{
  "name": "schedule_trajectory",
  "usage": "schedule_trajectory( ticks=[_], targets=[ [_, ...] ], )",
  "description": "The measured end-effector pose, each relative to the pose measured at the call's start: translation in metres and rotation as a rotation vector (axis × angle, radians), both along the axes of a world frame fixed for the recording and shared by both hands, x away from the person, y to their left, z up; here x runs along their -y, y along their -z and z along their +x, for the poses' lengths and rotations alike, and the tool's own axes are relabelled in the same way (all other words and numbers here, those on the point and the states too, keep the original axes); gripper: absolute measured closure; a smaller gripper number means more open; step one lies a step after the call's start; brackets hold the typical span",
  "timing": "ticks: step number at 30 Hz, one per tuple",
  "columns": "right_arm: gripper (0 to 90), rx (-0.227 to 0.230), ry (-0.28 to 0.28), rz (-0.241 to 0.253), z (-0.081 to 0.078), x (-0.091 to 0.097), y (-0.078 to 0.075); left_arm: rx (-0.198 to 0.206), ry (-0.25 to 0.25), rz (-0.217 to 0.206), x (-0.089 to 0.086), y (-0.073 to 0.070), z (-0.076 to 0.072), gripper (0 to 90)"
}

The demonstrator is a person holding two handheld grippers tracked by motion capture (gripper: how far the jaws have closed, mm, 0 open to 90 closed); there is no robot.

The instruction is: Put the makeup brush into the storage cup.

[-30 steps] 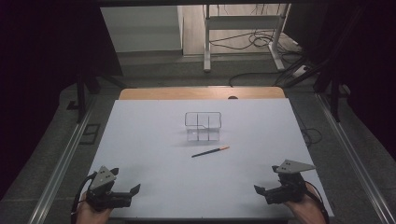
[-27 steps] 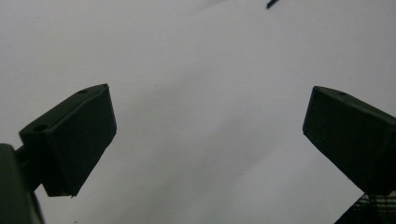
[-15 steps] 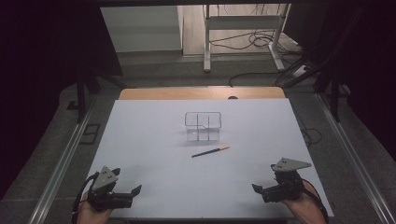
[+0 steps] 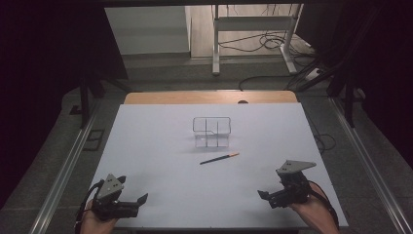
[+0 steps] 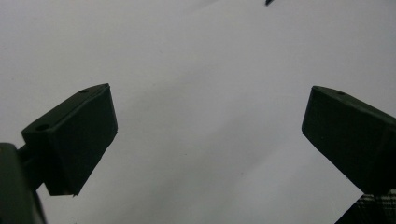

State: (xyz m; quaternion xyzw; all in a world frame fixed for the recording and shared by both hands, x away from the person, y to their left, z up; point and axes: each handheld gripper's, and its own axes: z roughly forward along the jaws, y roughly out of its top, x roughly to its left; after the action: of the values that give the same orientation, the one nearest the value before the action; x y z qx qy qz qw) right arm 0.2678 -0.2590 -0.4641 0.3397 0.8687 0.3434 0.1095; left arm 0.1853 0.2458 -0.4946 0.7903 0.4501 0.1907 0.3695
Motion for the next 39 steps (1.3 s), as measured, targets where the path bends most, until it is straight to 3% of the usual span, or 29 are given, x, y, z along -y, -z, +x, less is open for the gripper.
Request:
schedule_trajectory(
  ticks=[14,29,39],
  targets=[
    [0.0,-0.008,-0.012,-0.062,0.020,-0.014,-0.007,-0.006,0.007,0.014,0.001,0.001,0.000,4.2],
    [0.3,-0.053,-0.056,-0.085,0.036,-0.036,-0.013,-0.003,0.005,0.015,0.001,0.001,0.000,4.2],
    [10.3,-0.042,-0.087,-0.139,0.051,-0.050,-0.017,0.000,-0.007,0.013,0.000,0.000,0.000,4.1]
  ],
)
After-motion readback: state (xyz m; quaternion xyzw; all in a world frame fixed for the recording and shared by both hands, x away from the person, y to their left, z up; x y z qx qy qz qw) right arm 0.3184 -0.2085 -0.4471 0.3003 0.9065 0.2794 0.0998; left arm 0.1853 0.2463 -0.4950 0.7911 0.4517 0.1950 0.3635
